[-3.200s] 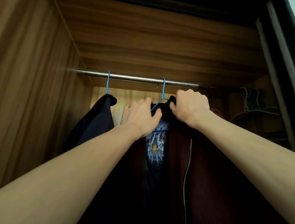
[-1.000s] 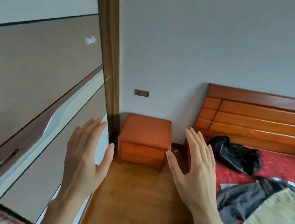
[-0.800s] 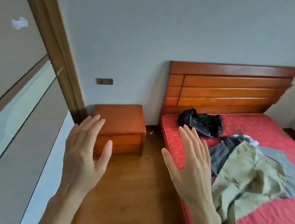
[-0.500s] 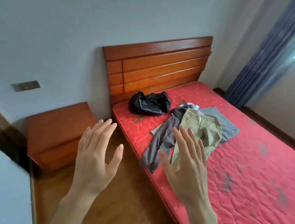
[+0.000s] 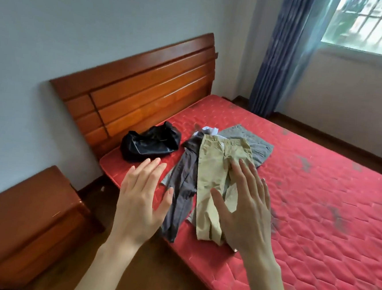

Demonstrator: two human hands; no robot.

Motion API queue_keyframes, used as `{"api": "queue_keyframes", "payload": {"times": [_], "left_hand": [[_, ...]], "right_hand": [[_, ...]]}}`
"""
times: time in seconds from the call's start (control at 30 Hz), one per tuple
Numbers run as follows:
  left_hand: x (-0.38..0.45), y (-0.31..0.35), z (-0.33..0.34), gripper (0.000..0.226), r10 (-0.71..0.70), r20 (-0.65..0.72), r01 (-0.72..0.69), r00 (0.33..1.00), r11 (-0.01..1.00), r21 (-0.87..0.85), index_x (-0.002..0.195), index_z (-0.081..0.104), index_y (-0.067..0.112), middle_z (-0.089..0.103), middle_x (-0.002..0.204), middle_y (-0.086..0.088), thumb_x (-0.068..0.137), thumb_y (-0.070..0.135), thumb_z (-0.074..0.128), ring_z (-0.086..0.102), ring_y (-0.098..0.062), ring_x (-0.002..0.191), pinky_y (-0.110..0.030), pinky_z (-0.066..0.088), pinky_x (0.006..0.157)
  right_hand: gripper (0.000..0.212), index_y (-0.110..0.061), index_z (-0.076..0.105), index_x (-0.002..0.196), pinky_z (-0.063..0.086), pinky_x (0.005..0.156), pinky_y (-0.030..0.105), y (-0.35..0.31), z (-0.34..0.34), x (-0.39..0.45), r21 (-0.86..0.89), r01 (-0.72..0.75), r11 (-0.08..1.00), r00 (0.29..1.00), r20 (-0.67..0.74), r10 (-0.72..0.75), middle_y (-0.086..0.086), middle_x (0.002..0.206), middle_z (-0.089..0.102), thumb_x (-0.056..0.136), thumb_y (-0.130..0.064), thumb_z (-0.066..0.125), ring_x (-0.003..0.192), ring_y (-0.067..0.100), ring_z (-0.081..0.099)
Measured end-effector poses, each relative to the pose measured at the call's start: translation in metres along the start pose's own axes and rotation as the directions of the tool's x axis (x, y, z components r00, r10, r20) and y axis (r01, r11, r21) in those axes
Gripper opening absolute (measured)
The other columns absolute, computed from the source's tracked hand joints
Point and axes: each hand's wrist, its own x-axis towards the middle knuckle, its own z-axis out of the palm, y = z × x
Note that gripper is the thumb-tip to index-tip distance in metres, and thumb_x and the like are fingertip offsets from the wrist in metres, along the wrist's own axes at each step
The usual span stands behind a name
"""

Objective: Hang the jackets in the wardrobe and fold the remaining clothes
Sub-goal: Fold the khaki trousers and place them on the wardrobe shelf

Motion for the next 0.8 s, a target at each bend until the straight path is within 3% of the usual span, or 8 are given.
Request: {"api": "queue_keyframes", "payload": {"times": [0.43, 0.8], "left_hand": [[0.115, 0.026, 0.094, 0.055, 0.061, 0.029, -0.061, 0.998, 0.998, 0.0, 0.149, 0.049, 0.015, 0.05, 0.154, -0.001, 0.103, 0.046, 0.049, 0.035, -0.017, 0.151, -0.051, 0.027, 0.123], [0.226, -0.016, 0.179, 0.057, 0.119, 0.092, -0.11, 0.989, 0.989, -0.096, 0.149, 0.05, 0.016, 0.049, 0.154, 0.002, 0.104, 0.051, 0.044, 0.033, -0.015, 0.151, -0.05, 0.026, 0.124]], "right_hand": [[0.067, -0.029, 0.038, 0.158, 0.021, 0.126, 0.045, 0.094, 0.02, 0.091, -0.061, -0.093, 0.994, 0.994, 0.051, 0.096, -0.009, 0.164, 0.036, 0.1, -0.059, 0.053, 0.156, 0.012, 0.022], [0.061, -0.032, 0.039, 0.156, 0.019, 0.128, 0.039, 0.143, 0.079, 0.181, -0.137, -0.142, 0.98, 0.988, 0.033, 0.148, -0.013, 0.16, 0.041, 0.102, -0.058, 0.053, 0.154, 0.009, 0.027]]}}
